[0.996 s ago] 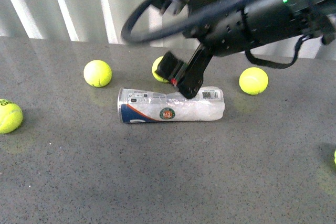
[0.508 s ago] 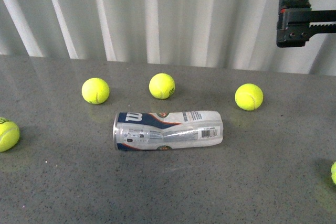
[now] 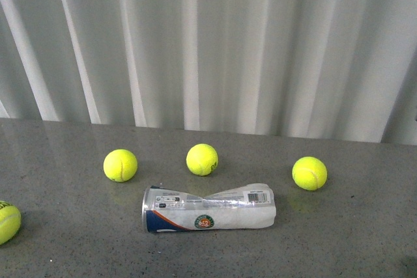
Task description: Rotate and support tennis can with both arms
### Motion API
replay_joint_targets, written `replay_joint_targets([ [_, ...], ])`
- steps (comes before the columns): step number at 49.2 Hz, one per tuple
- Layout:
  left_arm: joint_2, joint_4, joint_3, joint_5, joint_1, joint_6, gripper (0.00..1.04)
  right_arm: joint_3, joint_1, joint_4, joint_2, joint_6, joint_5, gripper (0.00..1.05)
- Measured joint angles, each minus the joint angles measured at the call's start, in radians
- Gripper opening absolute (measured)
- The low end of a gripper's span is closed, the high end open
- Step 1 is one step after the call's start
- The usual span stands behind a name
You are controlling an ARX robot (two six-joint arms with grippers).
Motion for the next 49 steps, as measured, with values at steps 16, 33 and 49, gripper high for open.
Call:
replay_joint_targets([
  [16,0.0,0.0,0.0,0.0,0.0,0.0,0.98,-0.183,-0.051,-0.03,-0.208,-0.004,-0.062,0.03],
  [33,0.0,0.0,0.0,0.0,0.0,0.0,0.98,-0.325,-0.143,-0.103,-0.418,-0.004,-0.149,0.03],
  [49,0.0,0.0,0.0,0.0,0.0,0.0,0.98,-0.37,-0.143,-0.314,-0.675,-0.004,-0.153,0.03],
])
